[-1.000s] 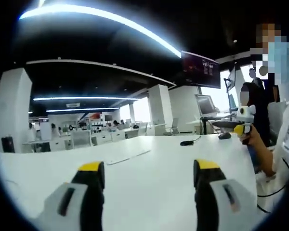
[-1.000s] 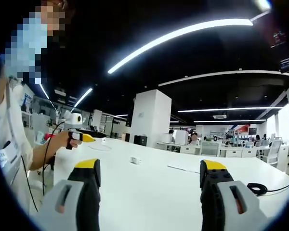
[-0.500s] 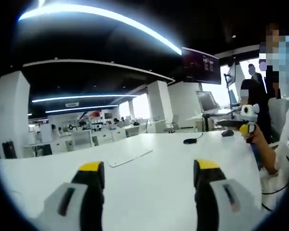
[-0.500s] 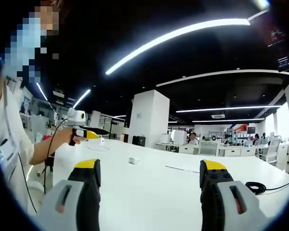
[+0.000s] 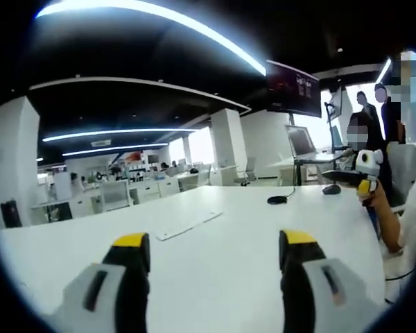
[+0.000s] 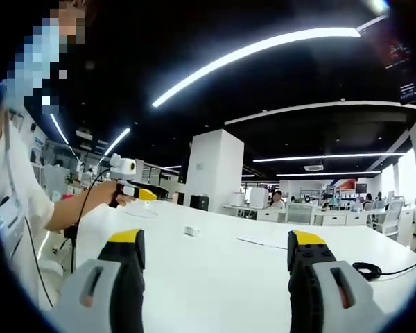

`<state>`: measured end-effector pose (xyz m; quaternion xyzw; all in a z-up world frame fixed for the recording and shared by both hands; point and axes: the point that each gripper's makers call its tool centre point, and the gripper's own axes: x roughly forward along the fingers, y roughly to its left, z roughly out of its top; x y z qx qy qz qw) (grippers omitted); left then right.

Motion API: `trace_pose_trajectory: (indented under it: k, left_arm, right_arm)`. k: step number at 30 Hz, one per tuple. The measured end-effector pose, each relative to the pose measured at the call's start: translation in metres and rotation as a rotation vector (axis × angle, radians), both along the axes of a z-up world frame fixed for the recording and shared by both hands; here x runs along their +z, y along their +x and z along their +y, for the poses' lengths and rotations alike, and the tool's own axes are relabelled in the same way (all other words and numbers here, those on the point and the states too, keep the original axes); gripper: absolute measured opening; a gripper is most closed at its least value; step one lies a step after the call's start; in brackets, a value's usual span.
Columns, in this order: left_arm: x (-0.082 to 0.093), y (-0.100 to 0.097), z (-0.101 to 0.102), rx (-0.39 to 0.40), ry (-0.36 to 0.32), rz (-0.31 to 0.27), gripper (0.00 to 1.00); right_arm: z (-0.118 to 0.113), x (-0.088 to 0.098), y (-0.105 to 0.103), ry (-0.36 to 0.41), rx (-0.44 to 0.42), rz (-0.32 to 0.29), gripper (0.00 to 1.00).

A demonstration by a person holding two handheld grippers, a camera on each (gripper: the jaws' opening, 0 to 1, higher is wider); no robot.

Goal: Plug the desk Type‑C cable into the charger adapter.

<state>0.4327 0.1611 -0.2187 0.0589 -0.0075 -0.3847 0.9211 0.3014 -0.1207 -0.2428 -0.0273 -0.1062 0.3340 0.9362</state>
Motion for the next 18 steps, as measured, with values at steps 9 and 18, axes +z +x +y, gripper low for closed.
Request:
trace_pose_trajectory:
  k: [9, 18]
  left_arm:
    - [-0.016, 0.017, 0.005, -0.008, 0.03, 0.052, 0.79]
    - [-0.023, 0.042, 0.022, 0.016, 0.075, 0.076, 0.79]
  right_arm:
    - [-0.01, -0.014, 0.016, -0.002, -0.02, 0.051, 0.87]
    - [-0.023, -0.027, 0.028, -0.003, -0.067, 0.098, 0.87]
